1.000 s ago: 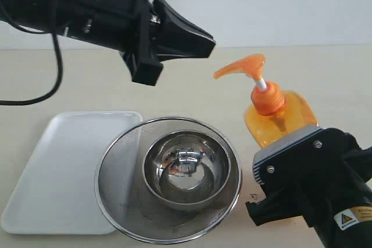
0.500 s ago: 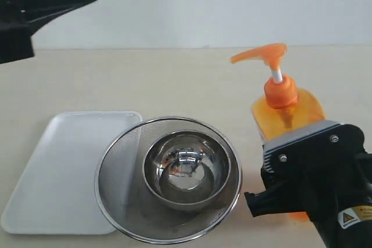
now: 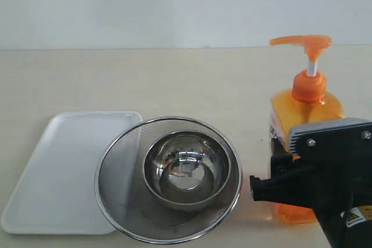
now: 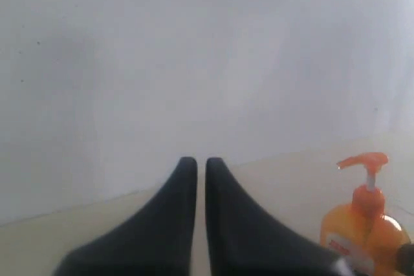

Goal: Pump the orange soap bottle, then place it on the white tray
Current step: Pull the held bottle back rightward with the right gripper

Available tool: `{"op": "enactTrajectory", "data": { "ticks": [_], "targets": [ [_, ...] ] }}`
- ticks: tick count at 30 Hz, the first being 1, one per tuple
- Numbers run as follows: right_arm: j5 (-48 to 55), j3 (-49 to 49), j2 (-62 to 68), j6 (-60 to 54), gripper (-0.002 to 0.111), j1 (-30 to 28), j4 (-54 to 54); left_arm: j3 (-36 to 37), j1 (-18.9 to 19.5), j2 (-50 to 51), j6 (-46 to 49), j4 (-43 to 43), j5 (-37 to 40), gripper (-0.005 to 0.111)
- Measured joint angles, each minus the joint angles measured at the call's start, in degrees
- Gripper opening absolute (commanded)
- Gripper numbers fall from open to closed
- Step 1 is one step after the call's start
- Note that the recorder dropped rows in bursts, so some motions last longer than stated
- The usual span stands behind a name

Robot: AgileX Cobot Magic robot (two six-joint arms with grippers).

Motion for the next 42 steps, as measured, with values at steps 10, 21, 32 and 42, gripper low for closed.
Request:
{"op": "enactTrajectory", "data": {
  "ticks": [10, 21, 32, 42],
  "targets": [
    [0.3, 0.0, 0.0, 9.4, 0.000, 0.0, 0.1, 8.8, 0.0, -13.6, -2.7, -0.4, -1.9, 0.005],
    [0.3, 0.0, 0.0, 9.7, 0.000, 0.0, 0.1, 15.5, 0.0, -26.1, -4.6, -0.4, -8.5, 0.005],
    [0.3, 0.0, -0.1, 9.8, 0.000, 0.0, 0.1, 21.3, 0.1, -26.3, -5.9, -0.4, -19.5, 0.005],
    [0.3, 0.0, -0.1, 7.7, 0.000, 0.0, 0.1, 24.7, 0.1, -26.3, -7.3, 0.1, -26.7, 0.005]
  ]
}}
